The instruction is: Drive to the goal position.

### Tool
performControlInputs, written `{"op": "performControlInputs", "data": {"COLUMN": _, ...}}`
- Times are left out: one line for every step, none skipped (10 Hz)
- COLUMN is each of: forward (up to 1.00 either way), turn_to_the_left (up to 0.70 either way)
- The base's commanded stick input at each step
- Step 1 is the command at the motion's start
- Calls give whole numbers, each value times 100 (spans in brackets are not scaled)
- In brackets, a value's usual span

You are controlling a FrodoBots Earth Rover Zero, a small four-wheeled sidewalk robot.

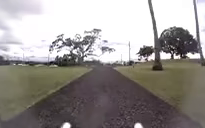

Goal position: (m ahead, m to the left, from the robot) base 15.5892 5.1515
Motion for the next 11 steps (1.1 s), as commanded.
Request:
{"op": "performControlInputs", "data": {"forward": 70, "turn_to_the_left": 0}}
{"op": "performControlInputs", "data": {"forward": 70, "turn_to_the_left": 0}}
{"op": "performControlInputs", "data": {"forward": 70, "turn_to_the_left": 0}}
{"op": "performControlInputs", "data": {"forward": 70, "turn_to_the_left": 0}}
{"op": "performControlInputs", "data": {"forward": 70, "turn_to_the_left": 0}}
{"op": "performControlInputs", "data": {"forward": 70, "turn_to_the_left": 0}}
{"op": "performControlInputs", "data": {"forward": 70, "turn_to_the_left": 0}}
{"op": "performControlInputs", "data": {"forward": 70, "turn_to_the_left": 0}}
{"op": "performControlInputs", "data": {"forward": 70, "turn_to_the_left": 0}}
{"op": "performControlInputs", "data": {"forward": 70, "turn_to_the_left": 0}}
{"op": "performControlInputs", "data": {"forward": 70, "turn_to_the_left": 0}}
